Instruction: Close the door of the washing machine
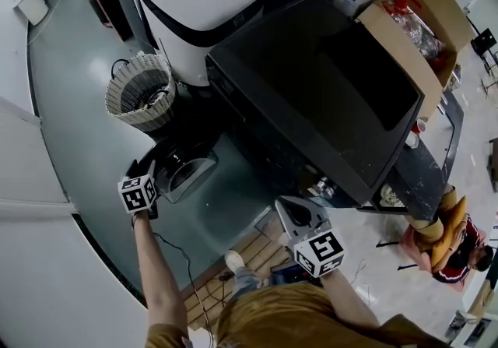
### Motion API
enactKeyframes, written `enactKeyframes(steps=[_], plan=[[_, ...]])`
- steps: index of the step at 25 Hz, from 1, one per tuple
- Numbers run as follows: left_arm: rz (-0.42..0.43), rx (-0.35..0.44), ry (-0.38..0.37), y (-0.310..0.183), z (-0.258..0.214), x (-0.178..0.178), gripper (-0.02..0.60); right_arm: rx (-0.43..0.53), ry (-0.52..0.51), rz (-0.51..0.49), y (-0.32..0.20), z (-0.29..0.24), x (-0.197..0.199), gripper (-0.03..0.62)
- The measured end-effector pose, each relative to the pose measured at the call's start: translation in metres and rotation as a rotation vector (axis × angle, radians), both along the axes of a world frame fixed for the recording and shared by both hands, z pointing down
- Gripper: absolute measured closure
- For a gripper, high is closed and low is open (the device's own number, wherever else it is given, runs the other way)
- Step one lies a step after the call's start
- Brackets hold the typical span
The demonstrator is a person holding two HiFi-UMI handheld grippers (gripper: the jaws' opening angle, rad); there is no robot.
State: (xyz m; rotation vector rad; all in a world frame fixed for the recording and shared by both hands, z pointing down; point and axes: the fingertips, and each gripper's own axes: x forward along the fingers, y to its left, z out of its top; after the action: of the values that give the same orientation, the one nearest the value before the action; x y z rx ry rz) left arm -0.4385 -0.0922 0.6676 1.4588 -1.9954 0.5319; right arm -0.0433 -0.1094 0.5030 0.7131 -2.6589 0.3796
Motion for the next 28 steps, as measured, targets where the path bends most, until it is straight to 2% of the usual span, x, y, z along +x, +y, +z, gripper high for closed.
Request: enactKeyframes(steps=[21, 28], plan=[[0.035, -0.093, 0.009, 0.023, 0.002, 0.043, 0.336, 0.011, -0.027, 0.038, 0.028, -0.006, 0.042, 0.583], [0.052, -0.112, -0.016, 0.028, 0.001, 0.054, 0.365, 0.011, -0.03, 0.053, 0.038, -0.008, 0.053, 0.583]])
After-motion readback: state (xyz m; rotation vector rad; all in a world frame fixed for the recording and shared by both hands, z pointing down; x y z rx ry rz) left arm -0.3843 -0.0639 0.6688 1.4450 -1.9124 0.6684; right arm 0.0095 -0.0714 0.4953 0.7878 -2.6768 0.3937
